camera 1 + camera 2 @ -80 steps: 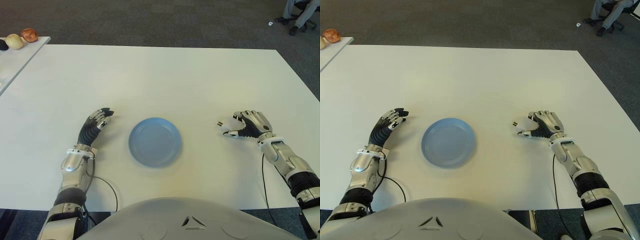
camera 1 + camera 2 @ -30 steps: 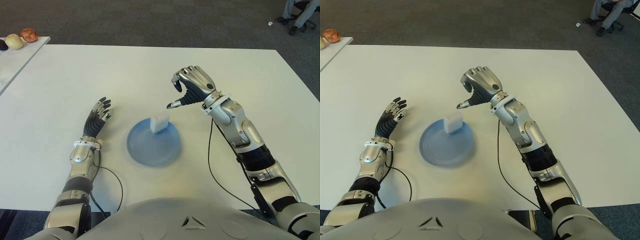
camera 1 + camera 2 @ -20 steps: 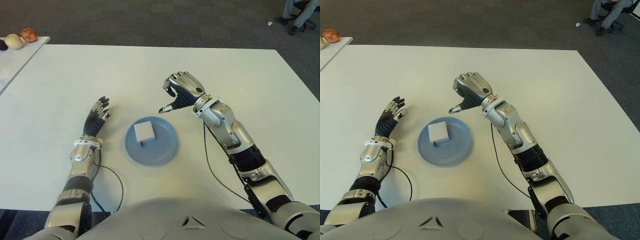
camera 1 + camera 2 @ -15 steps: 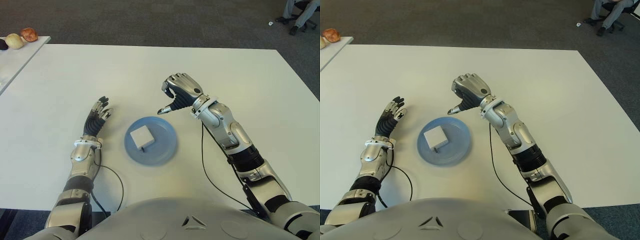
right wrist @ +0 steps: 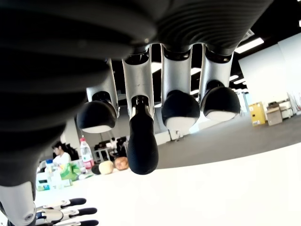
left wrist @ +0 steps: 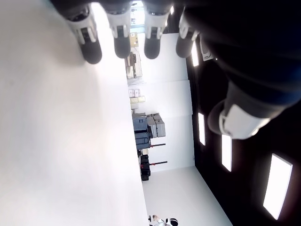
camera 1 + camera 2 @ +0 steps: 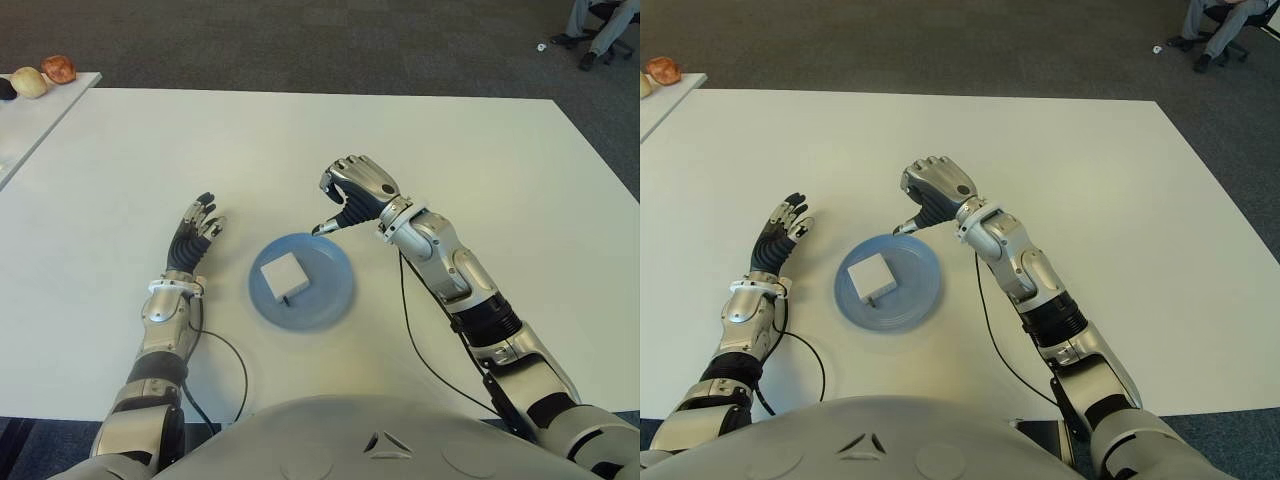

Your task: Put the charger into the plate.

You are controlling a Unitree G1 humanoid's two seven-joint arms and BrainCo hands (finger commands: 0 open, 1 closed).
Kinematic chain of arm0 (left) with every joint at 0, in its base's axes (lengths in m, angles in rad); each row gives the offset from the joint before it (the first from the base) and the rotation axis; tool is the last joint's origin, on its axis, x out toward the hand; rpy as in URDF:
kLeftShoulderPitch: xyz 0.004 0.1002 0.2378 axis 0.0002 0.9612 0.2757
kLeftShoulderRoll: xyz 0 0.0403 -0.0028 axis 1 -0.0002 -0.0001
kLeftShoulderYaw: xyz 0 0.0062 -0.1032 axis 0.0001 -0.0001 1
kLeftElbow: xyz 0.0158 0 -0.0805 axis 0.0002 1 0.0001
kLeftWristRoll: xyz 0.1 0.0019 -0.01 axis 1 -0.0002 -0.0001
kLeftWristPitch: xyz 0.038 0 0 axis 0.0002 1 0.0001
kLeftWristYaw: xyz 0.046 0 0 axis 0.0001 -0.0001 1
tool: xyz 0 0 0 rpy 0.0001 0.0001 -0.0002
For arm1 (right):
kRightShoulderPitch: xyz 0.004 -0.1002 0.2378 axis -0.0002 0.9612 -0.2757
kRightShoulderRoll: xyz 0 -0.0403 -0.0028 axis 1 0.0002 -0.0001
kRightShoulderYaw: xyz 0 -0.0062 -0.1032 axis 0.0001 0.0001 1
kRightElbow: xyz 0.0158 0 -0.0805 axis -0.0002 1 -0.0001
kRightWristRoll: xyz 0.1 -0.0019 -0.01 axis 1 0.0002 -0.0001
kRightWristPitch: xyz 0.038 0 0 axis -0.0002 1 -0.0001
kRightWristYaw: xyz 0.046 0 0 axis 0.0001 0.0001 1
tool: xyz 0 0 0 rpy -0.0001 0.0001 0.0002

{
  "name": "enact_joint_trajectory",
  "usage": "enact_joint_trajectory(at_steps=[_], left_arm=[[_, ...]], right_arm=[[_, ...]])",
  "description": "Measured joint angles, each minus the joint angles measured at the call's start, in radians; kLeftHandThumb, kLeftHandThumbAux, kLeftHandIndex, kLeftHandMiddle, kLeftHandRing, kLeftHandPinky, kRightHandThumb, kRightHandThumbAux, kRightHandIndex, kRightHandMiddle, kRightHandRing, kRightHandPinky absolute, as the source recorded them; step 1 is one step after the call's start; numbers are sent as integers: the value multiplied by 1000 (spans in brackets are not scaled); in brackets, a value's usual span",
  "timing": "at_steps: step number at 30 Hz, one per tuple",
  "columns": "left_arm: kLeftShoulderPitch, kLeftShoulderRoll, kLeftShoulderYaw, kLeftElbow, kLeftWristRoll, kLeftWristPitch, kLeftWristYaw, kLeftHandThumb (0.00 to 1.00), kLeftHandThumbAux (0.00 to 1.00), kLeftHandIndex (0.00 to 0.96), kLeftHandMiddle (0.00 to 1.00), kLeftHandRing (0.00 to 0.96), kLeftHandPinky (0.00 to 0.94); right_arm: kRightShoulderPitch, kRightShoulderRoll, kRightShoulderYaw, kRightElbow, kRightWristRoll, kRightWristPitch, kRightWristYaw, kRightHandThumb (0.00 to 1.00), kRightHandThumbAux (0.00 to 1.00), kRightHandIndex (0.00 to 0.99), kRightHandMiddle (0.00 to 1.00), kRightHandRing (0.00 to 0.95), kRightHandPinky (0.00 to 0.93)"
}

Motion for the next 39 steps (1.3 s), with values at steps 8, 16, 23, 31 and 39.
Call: enact_joint_trajectory(at_steps=[8,16,23,31,39], left_arm=[[0,-1,0,0,-1,2,6,0,589,23,60,47,61],[0,-2,0,-2,-4,2,6,0,587,24,64,51,60],[2,-3,-1,-5,-3,2,6,0,582,30,72,60,76],[0,-4,-1,-2,-3,5,6,0,575,38,80,69,84],[-16,-4,0,19,-3,-2,6,0,570,35,78,69,83]], right_arm=[[4,-1,3,7,-2,-7,-18,957,650,845,883,876,872],[10,-3,-2,24,-1,-38,-100,745,701,493,688,665,612],[11,-16,-19,76,6,-64,-142,343,665,158,254,245,233],[0,6,-56,146,55,-44,-143,104,688,19,76,82,106],[-44,106,-148,258,202,-4,-168,27,635,0,3,4,26]])
